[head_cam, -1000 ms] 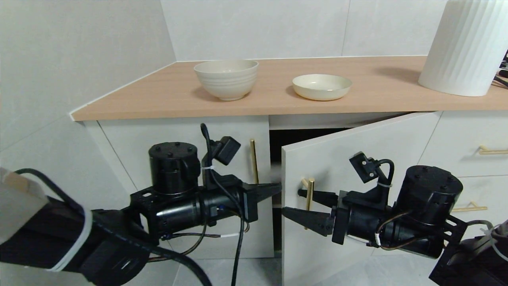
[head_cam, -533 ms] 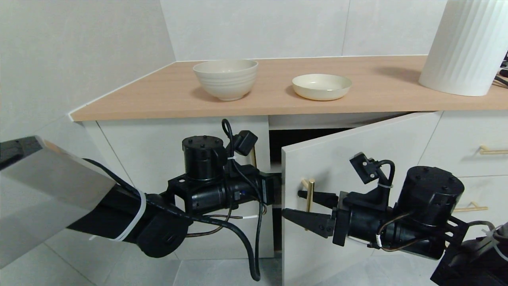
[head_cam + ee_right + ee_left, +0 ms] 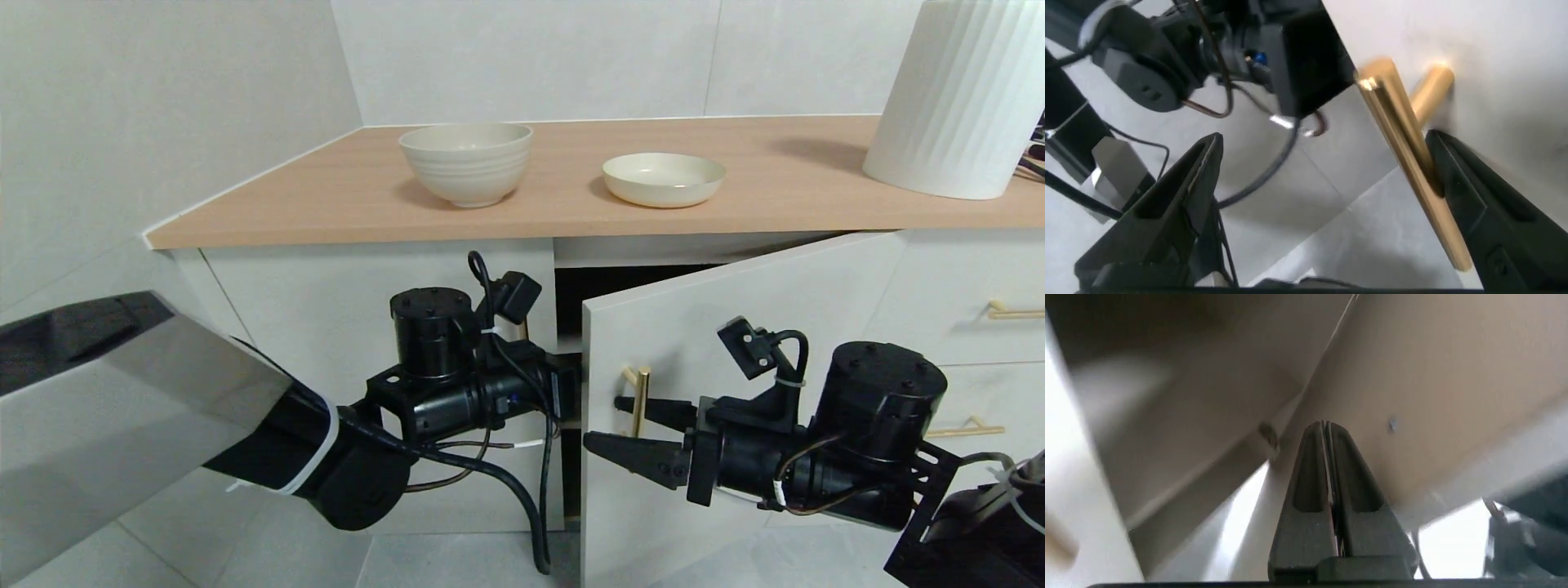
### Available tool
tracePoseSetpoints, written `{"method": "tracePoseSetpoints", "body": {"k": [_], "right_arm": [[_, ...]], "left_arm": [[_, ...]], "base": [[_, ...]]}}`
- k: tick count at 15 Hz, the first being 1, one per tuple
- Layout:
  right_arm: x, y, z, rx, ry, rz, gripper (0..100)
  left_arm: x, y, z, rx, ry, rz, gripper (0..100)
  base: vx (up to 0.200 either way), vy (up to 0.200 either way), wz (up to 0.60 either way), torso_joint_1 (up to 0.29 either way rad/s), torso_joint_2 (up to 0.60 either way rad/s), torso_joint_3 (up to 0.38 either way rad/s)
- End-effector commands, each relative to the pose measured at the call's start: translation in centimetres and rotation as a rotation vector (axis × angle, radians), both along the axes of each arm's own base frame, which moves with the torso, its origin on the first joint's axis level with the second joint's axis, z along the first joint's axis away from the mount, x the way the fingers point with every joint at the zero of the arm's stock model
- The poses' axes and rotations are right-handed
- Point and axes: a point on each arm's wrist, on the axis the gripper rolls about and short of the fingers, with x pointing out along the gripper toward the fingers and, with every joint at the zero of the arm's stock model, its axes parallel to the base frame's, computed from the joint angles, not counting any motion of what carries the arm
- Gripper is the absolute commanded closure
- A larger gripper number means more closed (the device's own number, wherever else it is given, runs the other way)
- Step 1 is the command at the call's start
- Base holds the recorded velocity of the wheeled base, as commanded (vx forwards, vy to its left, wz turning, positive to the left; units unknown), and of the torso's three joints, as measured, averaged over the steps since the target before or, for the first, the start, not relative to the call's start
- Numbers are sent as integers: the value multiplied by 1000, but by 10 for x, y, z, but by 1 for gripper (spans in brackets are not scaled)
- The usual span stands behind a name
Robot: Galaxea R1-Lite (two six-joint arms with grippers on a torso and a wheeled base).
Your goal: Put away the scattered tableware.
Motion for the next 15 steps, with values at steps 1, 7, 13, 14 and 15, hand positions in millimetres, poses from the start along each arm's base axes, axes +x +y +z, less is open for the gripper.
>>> {"method": "tracePoseSetpoints", "body": {"k": [1, 7, 13, 14, 15], "right_arm": [[6, -6, 0, -8, -31, -37, 0], [18, -41, 17, -11, -134, -159, 0], [-20, -65, 12, -179, -216, -269, 0], [-33, -63, 18, -193, -239, -321, 0], [-44, -64, 26, -204, -262, -359, 0]], "left_arm": [[1, -11, -14, 13, 17, -22, 100], [-12, -13, 6, -22, -31, -47, 100], [-15, -15, 14, -35, -49, -55, 100], [-14, -15, 13, -33, -46, -55, 100], [-14, -17, 11, -30, -42, -59, 100]], "base": [[0, 0, 0, 0, 0, 0], [0, 0, 0, 0, 0, 0], [0, 0, 0, 0, 0, 0], [0, 0, 0, 0, 0, 0], [0, 0, 0, 0, 0, 0]]}}
